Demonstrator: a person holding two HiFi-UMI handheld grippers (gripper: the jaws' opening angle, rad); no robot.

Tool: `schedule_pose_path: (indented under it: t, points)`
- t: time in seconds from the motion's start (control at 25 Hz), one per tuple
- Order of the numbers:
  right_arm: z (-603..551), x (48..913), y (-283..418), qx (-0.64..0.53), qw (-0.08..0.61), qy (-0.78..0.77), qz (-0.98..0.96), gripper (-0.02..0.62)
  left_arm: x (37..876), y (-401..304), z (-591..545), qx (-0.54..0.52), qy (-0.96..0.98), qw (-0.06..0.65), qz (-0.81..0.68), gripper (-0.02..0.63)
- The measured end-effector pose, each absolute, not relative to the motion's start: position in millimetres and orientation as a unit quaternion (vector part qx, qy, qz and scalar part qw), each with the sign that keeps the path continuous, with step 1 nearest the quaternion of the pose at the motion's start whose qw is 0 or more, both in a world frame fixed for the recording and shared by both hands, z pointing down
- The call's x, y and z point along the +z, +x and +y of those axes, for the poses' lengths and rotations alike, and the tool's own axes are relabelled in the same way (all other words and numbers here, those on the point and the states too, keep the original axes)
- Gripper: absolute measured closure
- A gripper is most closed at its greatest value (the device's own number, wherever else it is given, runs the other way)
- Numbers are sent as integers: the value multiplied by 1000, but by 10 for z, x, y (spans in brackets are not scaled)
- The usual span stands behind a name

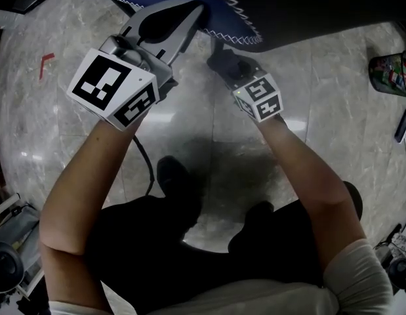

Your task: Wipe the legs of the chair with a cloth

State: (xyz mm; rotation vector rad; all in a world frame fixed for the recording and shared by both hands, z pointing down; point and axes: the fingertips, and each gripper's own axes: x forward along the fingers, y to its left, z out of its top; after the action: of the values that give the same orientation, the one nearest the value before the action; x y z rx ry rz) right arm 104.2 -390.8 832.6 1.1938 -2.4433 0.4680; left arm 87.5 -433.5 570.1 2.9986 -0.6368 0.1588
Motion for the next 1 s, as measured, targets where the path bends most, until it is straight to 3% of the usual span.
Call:
schedule_pose_path:
  t: [0.44,0.72,1.0]
  points:
    - [-3534,7235,866,29,124,396,-910,477,5696,878,-4338,47,974,27,-220,600]
    - [-3258,6381,696,-10,57,371,-927,480,5675,869,-4338,43,968,47,-244,600]
    - [-3051,5978,646,9,44,356,-933,492,5588,880,-4267,47,967,55,-243,600]
